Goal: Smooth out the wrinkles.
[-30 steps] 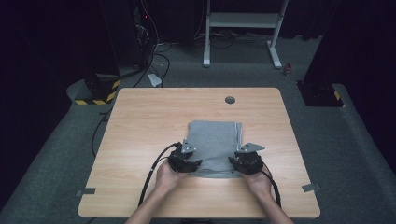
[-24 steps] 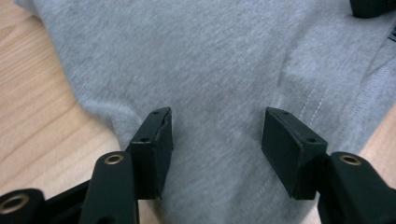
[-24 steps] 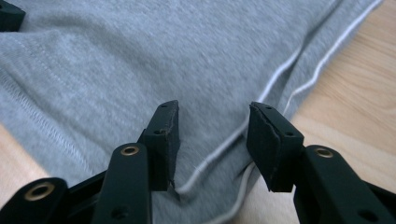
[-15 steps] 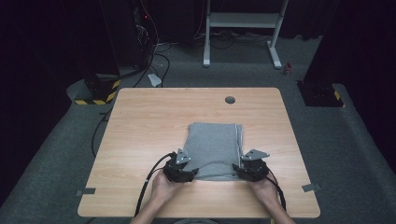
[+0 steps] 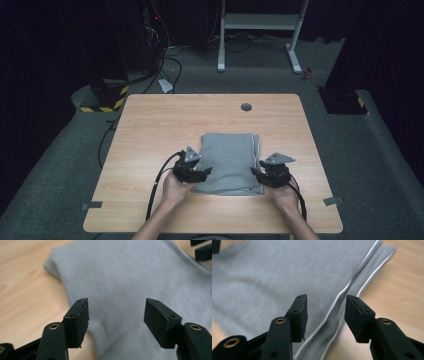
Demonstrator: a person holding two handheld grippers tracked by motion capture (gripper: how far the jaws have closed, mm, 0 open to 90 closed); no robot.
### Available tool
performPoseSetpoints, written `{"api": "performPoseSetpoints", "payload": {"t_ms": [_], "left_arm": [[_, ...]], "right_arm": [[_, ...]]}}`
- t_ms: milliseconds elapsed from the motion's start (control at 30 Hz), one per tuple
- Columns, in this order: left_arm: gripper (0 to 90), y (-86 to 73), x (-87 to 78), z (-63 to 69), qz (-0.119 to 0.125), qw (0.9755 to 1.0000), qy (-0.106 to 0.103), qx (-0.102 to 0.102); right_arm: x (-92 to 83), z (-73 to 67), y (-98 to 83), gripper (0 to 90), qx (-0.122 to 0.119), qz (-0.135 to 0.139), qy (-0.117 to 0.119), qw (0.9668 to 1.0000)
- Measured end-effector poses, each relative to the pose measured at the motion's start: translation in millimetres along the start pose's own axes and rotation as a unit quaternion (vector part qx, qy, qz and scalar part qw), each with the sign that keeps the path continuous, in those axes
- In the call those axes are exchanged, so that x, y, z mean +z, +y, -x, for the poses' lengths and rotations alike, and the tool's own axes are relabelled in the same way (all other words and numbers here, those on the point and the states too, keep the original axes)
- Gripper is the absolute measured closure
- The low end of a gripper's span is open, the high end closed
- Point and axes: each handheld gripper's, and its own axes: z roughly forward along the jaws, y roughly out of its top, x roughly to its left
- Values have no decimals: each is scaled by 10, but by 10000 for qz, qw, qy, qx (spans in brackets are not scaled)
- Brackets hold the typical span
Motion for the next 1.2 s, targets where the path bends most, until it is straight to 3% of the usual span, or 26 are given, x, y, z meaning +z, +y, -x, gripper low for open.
{"api": "performPoseSetpoints", "payload": {"t_ms": [200, 333, 433, 500, 567, 633, 700, 833, 967, 1100, 1200], "left_arm": [[369, 227, 354, -139, 20, 9999, -19, -126], [365, 220, 551, -257, -116, 9986, -135, -496], [330, 179, 576, -339, -140, 9963, -288, -803], [322, 159, 537, -374, -174, 9964, -300, -776], [322, 142, 495, -394, -168, 9970, -238, -714], [322, 132, 438, -400, -154, 9973, -211, -687], [325, 123, 373, -374, -113, 9980, -170, -591], [334, 96, 185, -244, -6, 9997, -26, -241], [340, -24, 33, -31, 29, 9999, -116, 80], [346, -160, 18, 103, -157, 9996, -95, 221], [351, -253, 79, 126, -336, 9990, 24, 300]], "right_arm": [[287, 137, 187, 537, 352, 125, 148, 9992], [445, 179, 182, 523, 373, -28, 208, 9991], [475, 261, 111, 506, 650, -93, 400, 9970], [424, 284, 74, 507, 671, -83, 407, 9969], [385, 298, 58, 503, 516, -96, 327, 9981], [336, 304, 31, 487, 493, -227, 272, 9982], [280, 293, -3, 488, 535, -164, 229, 9982], [158, 172, -3, 498, 282, 100, 79, 9995], [85, -55, -13, 499, -58, 204, 295, 9993], [139, -219, -46, 493, -330, -77, 404, 9986], [222, -241, -80, 474, -439, -304, 240, 9983]]}}
